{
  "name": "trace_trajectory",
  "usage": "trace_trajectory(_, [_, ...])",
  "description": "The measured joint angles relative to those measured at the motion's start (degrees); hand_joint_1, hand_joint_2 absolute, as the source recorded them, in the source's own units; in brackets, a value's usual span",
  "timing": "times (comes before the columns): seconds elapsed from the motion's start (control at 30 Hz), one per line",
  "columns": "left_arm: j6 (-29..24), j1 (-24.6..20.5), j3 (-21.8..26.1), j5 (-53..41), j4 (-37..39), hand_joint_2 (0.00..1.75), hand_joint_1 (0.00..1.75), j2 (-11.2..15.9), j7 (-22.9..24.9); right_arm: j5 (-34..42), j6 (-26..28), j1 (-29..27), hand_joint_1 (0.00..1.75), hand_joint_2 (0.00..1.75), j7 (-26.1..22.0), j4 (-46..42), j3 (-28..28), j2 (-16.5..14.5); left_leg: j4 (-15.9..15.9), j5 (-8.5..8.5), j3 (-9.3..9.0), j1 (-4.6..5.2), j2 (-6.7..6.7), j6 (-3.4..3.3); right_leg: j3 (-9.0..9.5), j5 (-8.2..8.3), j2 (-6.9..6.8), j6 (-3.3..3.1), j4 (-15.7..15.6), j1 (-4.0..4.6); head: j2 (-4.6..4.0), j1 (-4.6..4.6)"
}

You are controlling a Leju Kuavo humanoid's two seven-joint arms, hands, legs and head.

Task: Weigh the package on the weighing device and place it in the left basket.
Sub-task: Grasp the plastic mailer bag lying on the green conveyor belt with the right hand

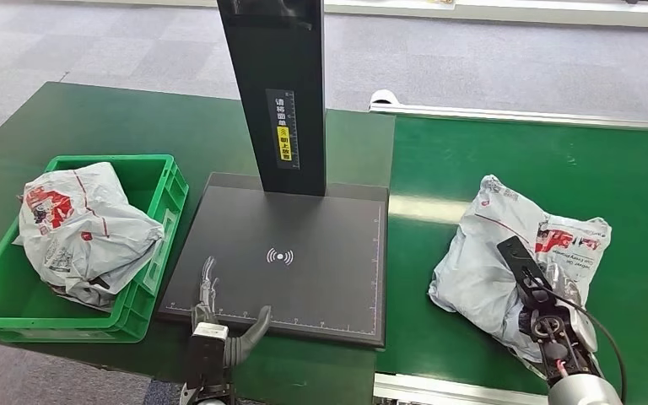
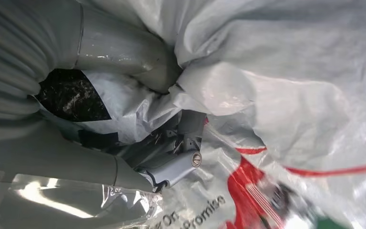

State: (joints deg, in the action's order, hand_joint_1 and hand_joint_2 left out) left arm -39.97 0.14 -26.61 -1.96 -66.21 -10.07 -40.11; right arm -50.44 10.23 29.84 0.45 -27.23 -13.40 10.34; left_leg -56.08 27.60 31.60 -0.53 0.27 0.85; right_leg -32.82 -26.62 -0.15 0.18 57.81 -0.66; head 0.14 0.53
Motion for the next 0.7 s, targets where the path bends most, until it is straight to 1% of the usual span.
trace_trajectory(0.03, [-0.01, 0.53, 0.27, -0.67, -1.14, 1.75, 0.0, 0.13, 0.0, 1.4, 2.55, -1.17, 1.75, 1.75, -2.27, -2.41, 0.08, -0.76, 0.0, 0.0, 0.01, 0.0, -0.02, 0.0, -0.02, 0.0, -0.01, 0.0, 0.0, 0.0, -0.01, 0.01])
trace_trajectory(0.1, [0.0, 1.5, 0.56, -2.14, -4.11, 1.75, 0.0, 0.7, 0.0, 5.08, 7.54, -4.57, 1.75, 1.75, -6.22, -10.04, 0.52, -2.54, 0.0, -0.01, 0.05, -0.02, -0.13, 0.01, -0.05, -0.03, -0.09, -0.01, 0.0, 0.02, 0.0, 0.02])
trace_trajectory(0.2, [0.45, 2.2, 0.71, -4.09, -8.94, 1.75, 0.0, 2.17, -0.02, 10.28, 13.62, -10.96, 1.75, 1.75, -9.83, -24.96, 1.69, -5.21, 0.02, -0.01, 0.1, -0.06, -0.28, 0.01, -0.06, -0.11, -0.24, -0.04, 0.01, 0.09, 0.01, 0.02])
trace_trajectory(0.3, [0.57, 2.04, 1.26, -8.09, -14.19, 1.75, 0.0, 3.24, -0.02, 15.29, 18.14, -17.17, 1.75, 1.75, -13.4, -39.54, 3.38, -7.94, 0.04, 0.02, 0.11, -0.08, -0.27, 0.04, -0.07, -0.15, -0.24, -0.09, 0.01, 0.12, 0.0, 0.02])
trace_trajectory(0.37, [0.27, 1.52, 2.13, -10.31, -17.81, 1.75, 0.0, 3.69, -0.02, 18.76, 19.07, -20.42, 1.75, 1.75, -15.11, -47.18, 4.76, -9.55, 0.05, 0.04, 0.11, -0.08, -0.22, 0.06, -0.07, -0.16, -0.22, -0.1, 0.01, 0.12, 0.0, 0.01])
trace_trajectory(0.47, [0.14, 0.47, 3.59, -10.18, -21.44, 1.75, 0.0, 4.27, -0.02, 21.66, 17.98, -23.43, 1.75, 1.75, -15.57, -54.37, 6.84, -11.25, 0.05, 0.04, 0.06, -0.08, -0.19, 0.07, -0.04, -0.15, -0.2, -0.1, 0.01, 0.12, 0.01, 0.01])
trace_trajectory(0.57, [0.13, -0.13, 4.46, -9.84, -23.5, 1.75, 0.0, 4.77, -0.02, 22.31, 17.46, -25.04, 1.75, 1.75, -15.57, -58.56, 8.39, -12.36, 0.04, 0.02, 0.02, -0.07, -0.2, 0.07, 0.0, -0.14, -0.2, -0.09, 0.01, 0.11, 0.0, 0.01])
trace_trajectory(0.7, [0.13, -0.28, 4.98, -9.79, -25.04, 1.75, 0.0, 5.13, -0.02, 22.46, 17.34, -26.11, 1.75, 1.75, -15.57, -61.65, 9.31, -13.1, 0.02, 0.01, 0.01, -0.06, -0.19, 0.06, 0.0, -0.13, -0.2, -0.09, 0.01, 0.1, -0.01, 0.0])
